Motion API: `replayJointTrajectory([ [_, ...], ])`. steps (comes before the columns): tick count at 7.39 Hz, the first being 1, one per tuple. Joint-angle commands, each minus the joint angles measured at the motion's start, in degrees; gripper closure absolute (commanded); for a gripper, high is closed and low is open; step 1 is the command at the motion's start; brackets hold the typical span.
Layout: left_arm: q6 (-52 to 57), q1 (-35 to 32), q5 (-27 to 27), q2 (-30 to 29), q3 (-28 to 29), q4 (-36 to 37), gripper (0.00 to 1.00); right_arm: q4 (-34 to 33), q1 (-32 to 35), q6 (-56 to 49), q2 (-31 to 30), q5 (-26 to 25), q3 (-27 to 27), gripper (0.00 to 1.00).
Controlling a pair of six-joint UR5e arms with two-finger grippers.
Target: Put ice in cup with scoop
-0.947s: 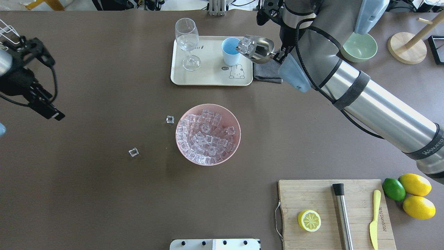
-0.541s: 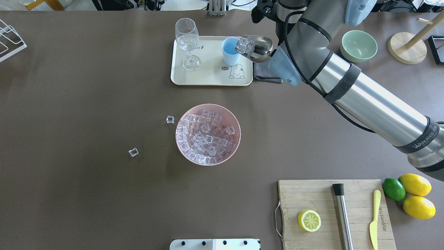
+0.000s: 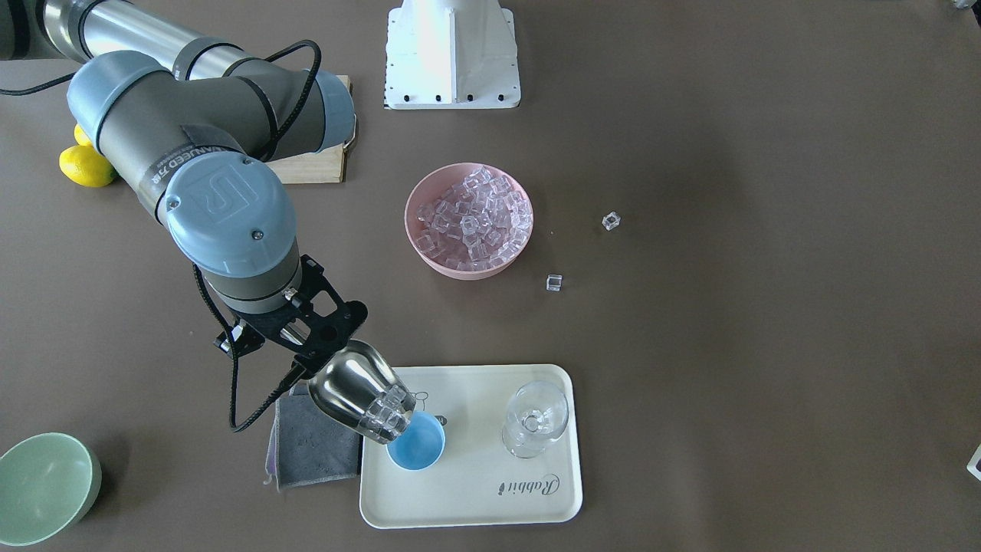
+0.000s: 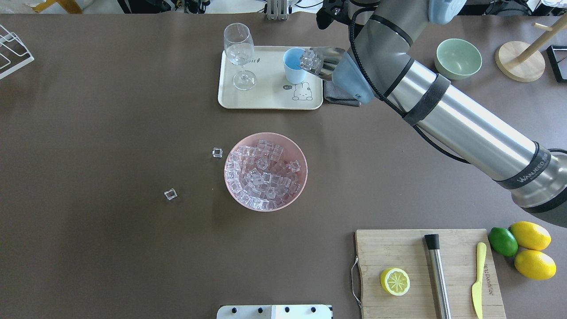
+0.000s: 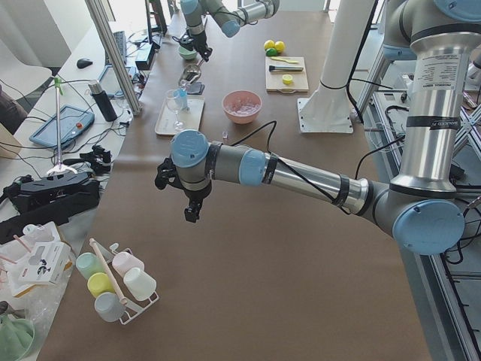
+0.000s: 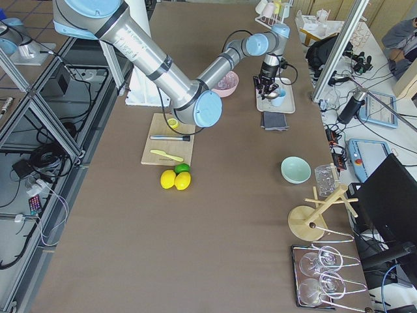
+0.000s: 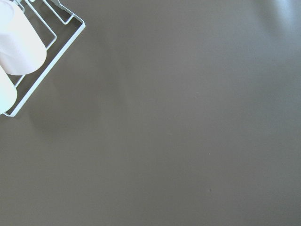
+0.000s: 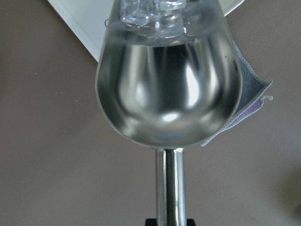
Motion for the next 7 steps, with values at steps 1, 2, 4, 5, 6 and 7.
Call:
replayJointTrajectory([
  [1, -0.1, -0.8, 4.2, -1.4, 0.0, 0.0, 0.01, -2.1, 0.0, -1.8, 2.4, -1.0, -2.6, 1.0],
  [2, -0.3, -0.8, 4.3, -1.4, -0.3, 0.5, 0.0, -3.2, 0.1, -3.1, 2.9, -1.5, -3.1, 1.0],
  [4, 0.0, -5.1, 4.2, 0.8, -6.3, 10.3, 0.0, -5.5, 0.1, -4.4, 3.7, -2.7, -3.3, 1.0],
  [5, 0.1, -3.9, 4.2, 0.7, -4.0, 10.1, 0.0, -7.5, 0.1, -5.6, 4.4, -2.9, -3.4, 1.0],
  [6, 0.1, -1.1, 4.3, -1.8, -2.2, 10.1, 0.0, -9.1, 0.1, -6.1, 5.4, -3.1, -3.4, 1.0],
  [7, 0.1, -1.0, 4.4, -2.1, -2.1, 10.1, 0.0, -9.4, 0.1, -6.1, 5.8, -3.3, -3.9, 1.0],
])
